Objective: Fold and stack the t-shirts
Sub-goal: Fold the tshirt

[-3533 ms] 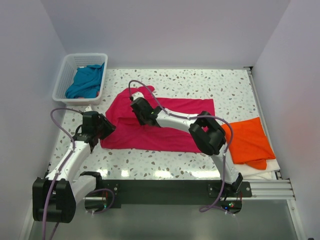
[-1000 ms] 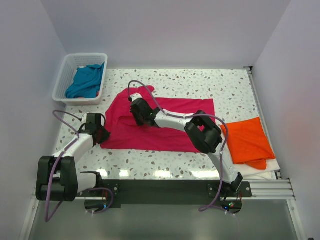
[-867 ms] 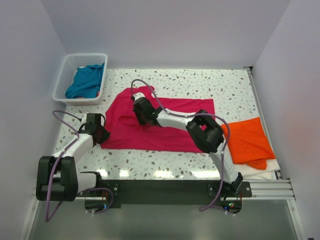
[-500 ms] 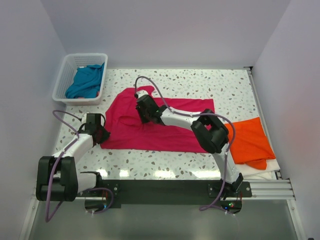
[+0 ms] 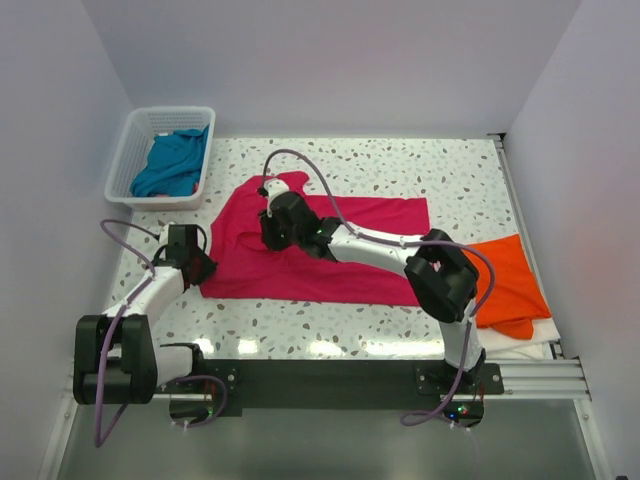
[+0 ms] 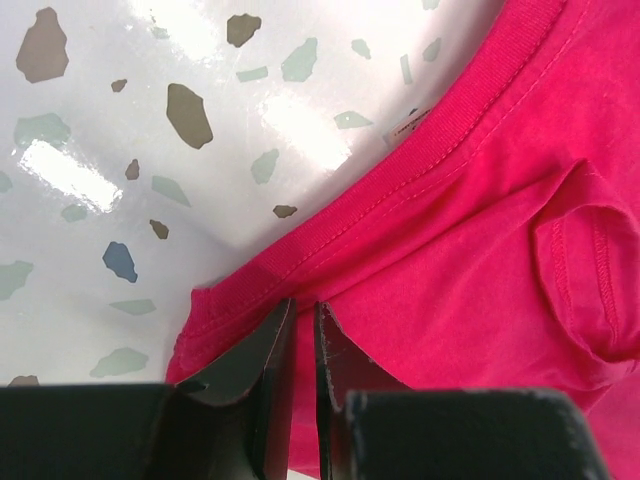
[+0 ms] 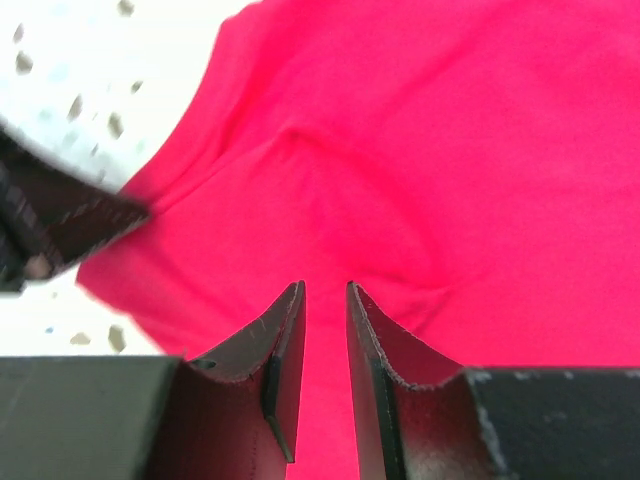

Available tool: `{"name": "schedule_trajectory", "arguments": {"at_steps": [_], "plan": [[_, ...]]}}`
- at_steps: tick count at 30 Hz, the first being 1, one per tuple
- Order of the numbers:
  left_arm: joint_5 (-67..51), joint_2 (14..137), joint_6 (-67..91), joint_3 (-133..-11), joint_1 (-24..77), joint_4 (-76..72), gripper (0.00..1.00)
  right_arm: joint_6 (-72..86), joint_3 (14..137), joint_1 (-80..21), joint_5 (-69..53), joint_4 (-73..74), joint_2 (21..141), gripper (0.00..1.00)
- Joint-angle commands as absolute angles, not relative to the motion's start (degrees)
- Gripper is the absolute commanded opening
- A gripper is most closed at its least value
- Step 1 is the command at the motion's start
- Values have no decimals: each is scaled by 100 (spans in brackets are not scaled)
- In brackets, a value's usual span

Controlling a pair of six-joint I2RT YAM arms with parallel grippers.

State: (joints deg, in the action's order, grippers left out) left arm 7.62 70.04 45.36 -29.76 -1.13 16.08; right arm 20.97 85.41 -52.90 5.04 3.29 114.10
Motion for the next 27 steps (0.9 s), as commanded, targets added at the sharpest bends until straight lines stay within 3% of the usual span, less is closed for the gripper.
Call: {"name": "schedule_trajectory", "arguments": {"at_steps": [1, 12, 27], "plan": [[747, 6873, 4395, -3190, -193, 1600, 17, 2223, 8542, -5633, 317, -149, 11618, 27], [756, 6917, 4386, -3146, -202, 1582, 17, 2118, 9219, -5713, 492, 175, 12488, 26], [738, 6899, 4324, -3208, -255, 1661, 17, 1872, 9677, -5520, 1002, 589, 12788, 26]]}}
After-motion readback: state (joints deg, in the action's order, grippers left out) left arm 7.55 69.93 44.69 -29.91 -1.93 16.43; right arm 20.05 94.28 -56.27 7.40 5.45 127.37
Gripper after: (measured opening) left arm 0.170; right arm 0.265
